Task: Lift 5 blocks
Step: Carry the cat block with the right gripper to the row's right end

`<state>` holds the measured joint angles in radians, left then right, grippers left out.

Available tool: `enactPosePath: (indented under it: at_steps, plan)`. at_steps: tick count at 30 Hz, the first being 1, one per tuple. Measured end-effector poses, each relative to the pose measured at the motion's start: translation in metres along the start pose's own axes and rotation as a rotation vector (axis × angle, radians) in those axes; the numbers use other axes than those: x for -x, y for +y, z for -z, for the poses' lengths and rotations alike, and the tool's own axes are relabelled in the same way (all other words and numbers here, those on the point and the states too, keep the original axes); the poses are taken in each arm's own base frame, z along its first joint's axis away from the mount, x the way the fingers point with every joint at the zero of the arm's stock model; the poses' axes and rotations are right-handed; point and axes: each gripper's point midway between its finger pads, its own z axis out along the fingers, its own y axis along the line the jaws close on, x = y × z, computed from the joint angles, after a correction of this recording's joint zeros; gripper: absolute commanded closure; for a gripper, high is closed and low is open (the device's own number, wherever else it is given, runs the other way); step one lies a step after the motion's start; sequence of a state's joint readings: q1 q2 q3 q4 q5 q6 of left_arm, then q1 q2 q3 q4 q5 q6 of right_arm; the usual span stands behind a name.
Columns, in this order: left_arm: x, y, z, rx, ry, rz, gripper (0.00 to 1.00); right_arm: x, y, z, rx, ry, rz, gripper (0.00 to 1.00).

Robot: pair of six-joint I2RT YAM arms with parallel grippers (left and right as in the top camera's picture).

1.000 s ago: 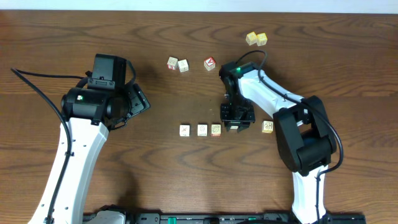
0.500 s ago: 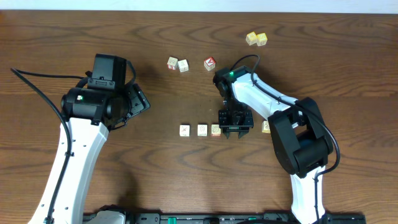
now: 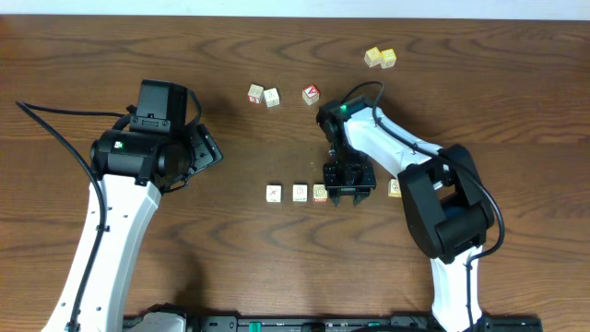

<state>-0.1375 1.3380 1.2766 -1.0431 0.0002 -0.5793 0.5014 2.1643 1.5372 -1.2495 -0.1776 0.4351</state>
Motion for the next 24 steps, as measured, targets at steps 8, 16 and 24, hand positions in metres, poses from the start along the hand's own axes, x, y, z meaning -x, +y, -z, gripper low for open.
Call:
enactPosePath:
  at_steps: [8, 16, 24]
  plan:
    - [0.0, 0.0, 0.0, 0.0, 0.0, 0.0, 0.19, 0.026, -0.006, 0.015, 0.032, -0.08, 0.039, 0.57]
    - [0.0, 0.0, 0.0, 0.0, 0.0, 0.0, 0.19, 0.036, -0.005, 0.017, 0.043, -0.118, 0.059, 0.64]
    - [0.0, 0.0, 0.0, 0.0, 0.0, 0.0, 0.19, 0.032, -0.006, 0.016, 0.038, -0.103, 0.052, 0.66]
